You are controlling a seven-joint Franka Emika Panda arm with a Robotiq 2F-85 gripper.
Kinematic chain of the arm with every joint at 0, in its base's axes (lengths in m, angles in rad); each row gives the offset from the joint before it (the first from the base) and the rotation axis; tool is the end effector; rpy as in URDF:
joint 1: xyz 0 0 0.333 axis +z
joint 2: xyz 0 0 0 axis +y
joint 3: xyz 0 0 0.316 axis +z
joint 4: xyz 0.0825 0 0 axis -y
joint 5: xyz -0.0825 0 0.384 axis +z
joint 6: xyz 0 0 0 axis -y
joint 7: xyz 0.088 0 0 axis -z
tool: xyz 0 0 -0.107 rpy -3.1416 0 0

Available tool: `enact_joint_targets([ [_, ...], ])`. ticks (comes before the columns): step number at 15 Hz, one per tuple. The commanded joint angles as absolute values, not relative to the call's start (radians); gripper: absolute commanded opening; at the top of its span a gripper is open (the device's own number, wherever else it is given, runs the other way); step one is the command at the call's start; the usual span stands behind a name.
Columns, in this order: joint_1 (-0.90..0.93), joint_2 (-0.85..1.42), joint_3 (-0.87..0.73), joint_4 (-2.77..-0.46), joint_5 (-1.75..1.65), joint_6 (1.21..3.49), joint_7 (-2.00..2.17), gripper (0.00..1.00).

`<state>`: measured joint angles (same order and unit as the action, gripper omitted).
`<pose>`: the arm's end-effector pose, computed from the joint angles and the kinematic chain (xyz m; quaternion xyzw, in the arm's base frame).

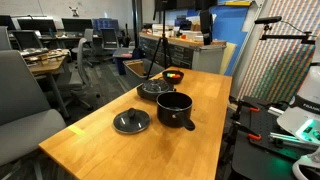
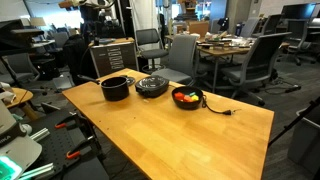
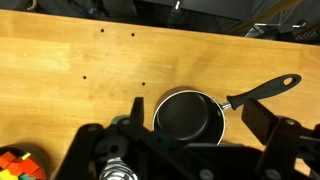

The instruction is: Take the blocks out of the bowl, put them in the pot, pick the pot and put it on the stove then cover it with the lid

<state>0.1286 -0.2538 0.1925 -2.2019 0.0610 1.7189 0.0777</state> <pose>0.4240 0.1510 0.4683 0.9874 0.1069 -0.1152 0.0172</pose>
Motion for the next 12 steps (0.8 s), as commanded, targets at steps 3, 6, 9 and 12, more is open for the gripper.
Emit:
enact_joint_targets([
  [3,0.138,-0.256,0.184,-2.193,0.059,1.717,0.08,1.0],
  [6,0.127,-0.257,0.183,-2.212,0.088,1.805,0.153,1.0],
  [9,0.101,-0.239,0.142,-2.229,0.134,1.92,0.192,1.0],
  [12,0.041,-0.226,0.056,-2.241,0.166,1.989,0.162,1.0],
])
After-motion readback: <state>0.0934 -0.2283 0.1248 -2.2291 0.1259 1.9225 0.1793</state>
